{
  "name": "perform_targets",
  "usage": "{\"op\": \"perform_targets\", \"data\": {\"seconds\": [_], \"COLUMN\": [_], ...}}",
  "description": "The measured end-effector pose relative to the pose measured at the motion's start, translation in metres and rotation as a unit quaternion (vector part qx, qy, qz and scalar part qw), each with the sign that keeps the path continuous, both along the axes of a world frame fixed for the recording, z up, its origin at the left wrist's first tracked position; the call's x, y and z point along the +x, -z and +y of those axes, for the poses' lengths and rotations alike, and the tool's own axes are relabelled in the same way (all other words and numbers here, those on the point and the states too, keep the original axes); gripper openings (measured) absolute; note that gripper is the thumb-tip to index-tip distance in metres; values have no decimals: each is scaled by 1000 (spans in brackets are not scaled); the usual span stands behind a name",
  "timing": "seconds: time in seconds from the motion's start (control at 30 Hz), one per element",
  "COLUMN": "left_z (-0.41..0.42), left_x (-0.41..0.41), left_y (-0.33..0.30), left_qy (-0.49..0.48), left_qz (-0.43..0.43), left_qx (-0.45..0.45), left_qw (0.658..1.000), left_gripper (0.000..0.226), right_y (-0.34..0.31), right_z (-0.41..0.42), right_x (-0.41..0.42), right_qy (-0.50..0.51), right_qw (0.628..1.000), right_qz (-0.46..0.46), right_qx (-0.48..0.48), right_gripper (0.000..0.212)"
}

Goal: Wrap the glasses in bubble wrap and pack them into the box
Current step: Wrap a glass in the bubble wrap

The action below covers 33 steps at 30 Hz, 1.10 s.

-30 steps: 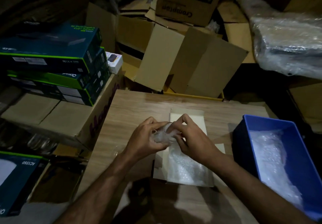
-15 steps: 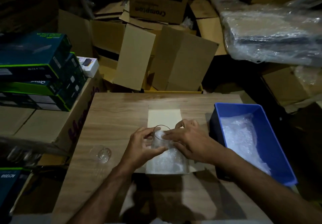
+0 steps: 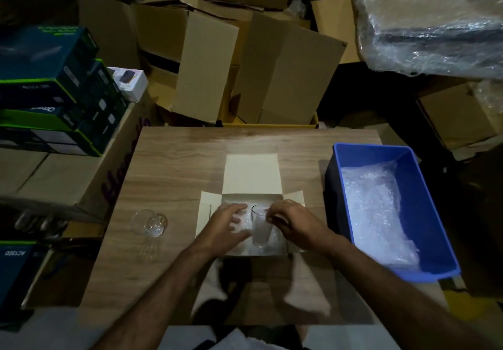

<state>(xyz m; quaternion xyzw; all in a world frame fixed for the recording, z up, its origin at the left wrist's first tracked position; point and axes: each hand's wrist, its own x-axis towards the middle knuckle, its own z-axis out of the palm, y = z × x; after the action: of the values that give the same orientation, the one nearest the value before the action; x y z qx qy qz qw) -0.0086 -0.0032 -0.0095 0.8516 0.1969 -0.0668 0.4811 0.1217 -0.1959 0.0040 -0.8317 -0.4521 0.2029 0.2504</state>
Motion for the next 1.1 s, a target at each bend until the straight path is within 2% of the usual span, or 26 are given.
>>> {"op": "perform_targets", "data": {"seconds": [0.07,0.1,0.27,0.37,0.6,0.73,0.9,1.0,1.1], "left_z": [9,12,18,21,26,24,14,-7,-39], "left_x": [-4,-5,3,4,-1,-1,-1,5,21], "left_y": [12,18,43,48,60,58,51,37,27], "left_qy": [43,64,140,149,145,147,140,132,145], "left_qz": [-47,-57,12,30,5,4,-39,-67,-101], "left_qx": [209,272,432,441,436,443,428,408,390], "left_qw": [976,959,891,884,888,884,892,901,904], "left_gripper": [57,58,81,85,87,84,78,77,72], "right_y": [9,12,27,29,53,55,41,28,13], "right_z": [7,11,34,44,39,30,13,-4,-29], "right_x": [3,4,9,11,-7,-22,-29,-25,-18], "right_qy": [18,21,-7,-13,-13,26,93,141,201], "right_qw": [999,997,985,979,964,971,974,967,952], "right_qz": [11,13,-51,-100,-177,-202,-205,-214,-231], "right_qx": [-47,-70,-162,-176,-197,-125,-35,18,22], "right_gripper": [11,13,16,16,40,50,55,56,57]}}
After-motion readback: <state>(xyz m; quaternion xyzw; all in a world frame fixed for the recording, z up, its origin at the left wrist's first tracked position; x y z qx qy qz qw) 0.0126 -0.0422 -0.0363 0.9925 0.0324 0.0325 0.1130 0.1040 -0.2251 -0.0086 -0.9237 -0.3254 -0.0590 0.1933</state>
